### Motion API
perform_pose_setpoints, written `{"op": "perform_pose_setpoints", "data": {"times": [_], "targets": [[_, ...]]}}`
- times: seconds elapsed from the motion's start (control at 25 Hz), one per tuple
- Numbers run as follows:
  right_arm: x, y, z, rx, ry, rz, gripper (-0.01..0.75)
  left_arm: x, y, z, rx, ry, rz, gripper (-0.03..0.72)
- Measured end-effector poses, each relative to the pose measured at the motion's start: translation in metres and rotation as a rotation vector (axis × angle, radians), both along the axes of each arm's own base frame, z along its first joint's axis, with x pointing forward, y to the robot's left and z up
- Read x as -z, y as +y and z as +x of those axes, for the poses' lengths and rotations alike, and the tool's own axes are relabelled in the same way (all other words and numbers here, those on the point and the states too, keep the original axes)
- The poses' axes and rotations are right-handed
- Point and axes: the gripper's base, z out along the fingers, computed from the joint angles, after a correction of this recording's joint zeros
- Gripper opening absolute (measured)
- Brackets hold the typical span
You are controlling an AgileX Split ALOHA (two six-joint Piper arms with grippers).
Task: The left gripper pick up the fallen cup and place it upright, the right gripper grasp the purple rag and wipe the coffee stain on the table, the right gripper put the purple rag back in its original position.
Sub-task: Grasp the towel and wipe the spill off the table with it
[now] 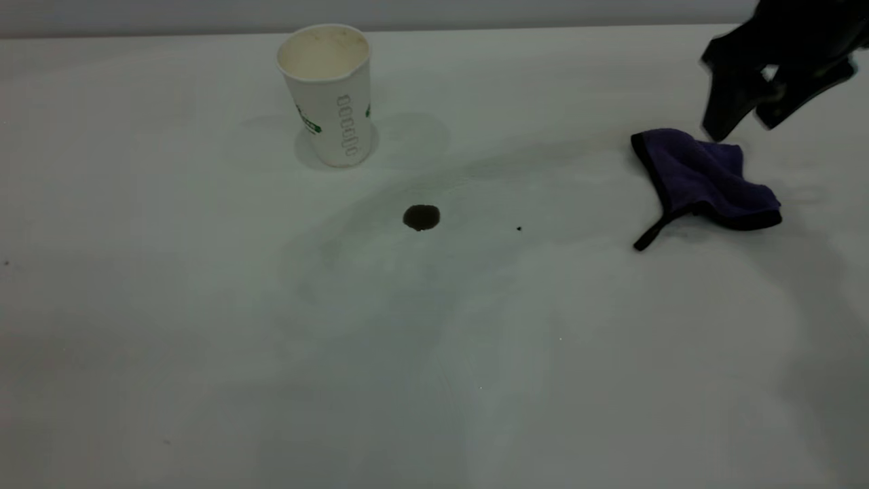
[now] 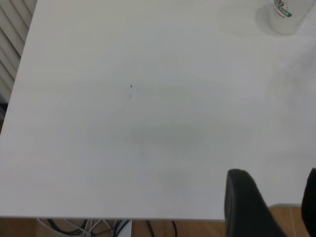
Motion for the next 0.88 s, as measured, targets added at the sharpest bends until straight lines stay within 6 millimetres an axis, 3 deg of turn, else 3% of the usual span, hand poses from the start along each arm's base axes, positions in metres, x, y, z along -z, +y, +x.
{"op": "perform_pose_setpoints", "data": {"times": [0.44, 0.76, 0.88], "targets": [[0.065, 0.007, 0.019, -0.117, -0.006, -0.048, 0.59, 0.0, 0.0, 0.0, 0.0, 0.0, 0.0, 0.348], [0.081, 0.004, 0.035, -0.149, -0.029, -0.097, 0.586, 0.0, 0.0, 0.0, 0.0, 0.0, 0.0, 0.348], [0.084, 0.003, 0.036, -0.154, -0.025, -0.106, 0.541, 0.0, 0.0, 0.0, 0.0, 0.0, 0.0, 0.348]]}}
